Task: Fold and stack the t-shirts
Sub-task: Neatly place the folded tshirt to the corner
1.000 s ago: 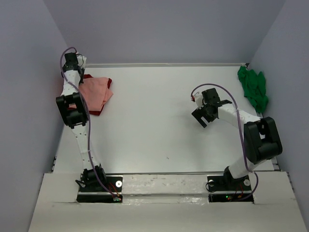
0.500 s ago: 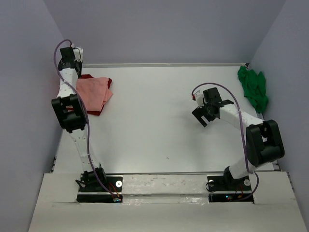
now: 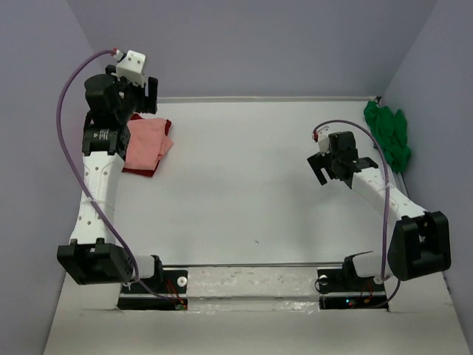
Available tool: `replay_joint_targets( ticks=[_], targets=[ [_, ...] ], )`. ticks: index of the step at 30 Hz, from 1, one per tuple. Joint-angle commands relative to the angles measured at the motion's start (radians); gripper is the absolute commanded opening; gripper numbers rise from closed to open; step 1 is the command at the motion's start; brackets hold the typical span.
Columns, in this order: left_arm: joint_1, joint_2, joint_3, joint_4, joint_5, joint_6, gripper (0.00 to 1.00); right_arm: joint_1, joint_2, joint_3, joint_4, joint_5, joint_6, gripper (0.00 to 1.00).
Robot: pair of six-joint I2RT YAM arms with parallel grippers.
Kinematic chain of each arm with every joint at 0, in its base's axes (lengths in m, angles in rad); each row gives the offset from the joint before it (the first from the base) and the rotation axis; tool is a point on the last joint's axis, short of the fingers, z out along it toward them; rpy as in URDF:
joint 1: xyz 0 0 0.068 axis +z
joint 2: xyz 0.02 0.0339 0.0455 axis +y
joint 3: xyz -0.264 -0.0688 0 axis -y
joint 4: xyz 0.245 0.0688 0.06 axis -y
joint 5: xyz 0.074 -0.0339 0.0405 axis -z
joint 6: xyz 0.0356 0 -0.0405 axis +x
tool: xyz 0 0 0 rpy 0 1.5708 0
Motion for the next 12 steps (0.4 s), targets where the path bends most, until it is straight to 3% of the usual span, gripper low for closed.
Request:
replay_joint_targets(
  ticks=[1,4,9,12],
  targets=[
    [0.008,0.002,-0.196,0.060,0.096,-0.011,0.84,-0.041,-0.075,-0.036,0.105,0.092,0.049,1.00],
    [0.003,-0.084,-0.321,0.161,0.158,-0.014,0.99,-0.090,-0.115,-0.044,0.113,0.069,0.092,1.00],
    [-0.005,-0.208,-0.560,0.311,0.210,-0.006,0.99,-0.167,-0.184,-0.045,0.107,0.062,0.141,1.00],
    [-0.005,-0.259,-0.669,0.356,0.209,0.026,0.99,-0.217,-0.226,-0.065,0.108,-0.022,0.150,1.00]
  ],
)
